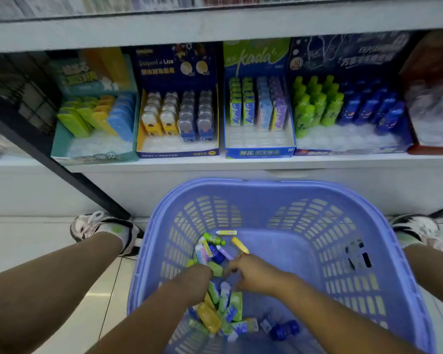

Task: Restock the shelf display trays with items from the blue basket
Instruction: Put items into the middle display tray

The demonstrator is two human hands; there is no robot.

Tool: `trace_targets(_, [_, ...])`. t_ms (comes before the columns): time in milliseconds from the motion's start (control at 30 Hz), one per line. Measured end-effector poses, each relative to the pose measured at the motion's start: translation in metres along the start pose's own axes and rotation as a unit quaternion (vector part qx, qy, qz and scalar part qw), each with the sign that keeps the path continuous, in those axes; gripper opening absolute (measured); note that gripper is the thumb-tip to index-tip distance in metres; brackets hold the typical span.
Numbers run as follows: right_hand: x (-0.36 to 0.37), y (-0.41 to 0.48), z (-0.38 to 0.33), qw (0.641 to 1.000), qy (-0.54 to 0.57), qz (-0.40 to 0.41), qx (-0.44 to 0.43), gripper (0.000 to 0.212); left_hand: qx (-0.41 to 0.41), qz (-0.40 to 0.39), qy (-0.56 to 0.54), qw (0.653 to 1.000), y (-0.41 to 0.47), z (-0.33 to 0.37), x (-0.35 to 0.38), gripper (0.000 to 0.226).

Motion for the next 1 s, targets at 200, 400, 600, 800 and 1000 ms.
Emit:
trace_targets(200, [0.051, 0.016, 0.001, 0.994, -0.082, -0.038, -0.056, 0.037, -0.011, -0.035, 0.088, 0.995, 0.016, -0.005, 0.019, 0.033])
trace_targets(400, [0.049, 0.023, 0.014, 0.991, -0.111, -0.075, -0.011, 0.027, -0.009, -0.008, 0.130, 0.991, 0.031, -0.005, 0.023, 0.040])
trace_targets(600, [0.049, 0.019, 0.025, 0.982, -0.128, -0.136, 0.027, 0.030, 0.010, -0.024, 0.175, 0.984, 0.041, -0.003, 0.035, 0.031])
trace_targets(800, [0.046, 0.004, 0.050, 0.967, -0.085, -0.222, 0.089, 0.032, 0.032, -0.066, 0.221, 0.973, 0.048, 0.003, 0.040, 0.031])
trace_targets(1000, [0.008, -0.001, 0.076, 0.969, -0.073, -0.208, 0.110, 0.015, 0.031, -0.095, 0.201, 0.974, 0.049, 0.006, 0.040, 0.030])
Point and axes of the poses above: each hand's wrist, its own y-axis towards the middle knuckle, its own x-axis out of the palm, z = x × y, the point moved 3 cm from there along y, towards the middle knuckle, and after that the axes turned 6 degrees about x, right-handed, at the moved point
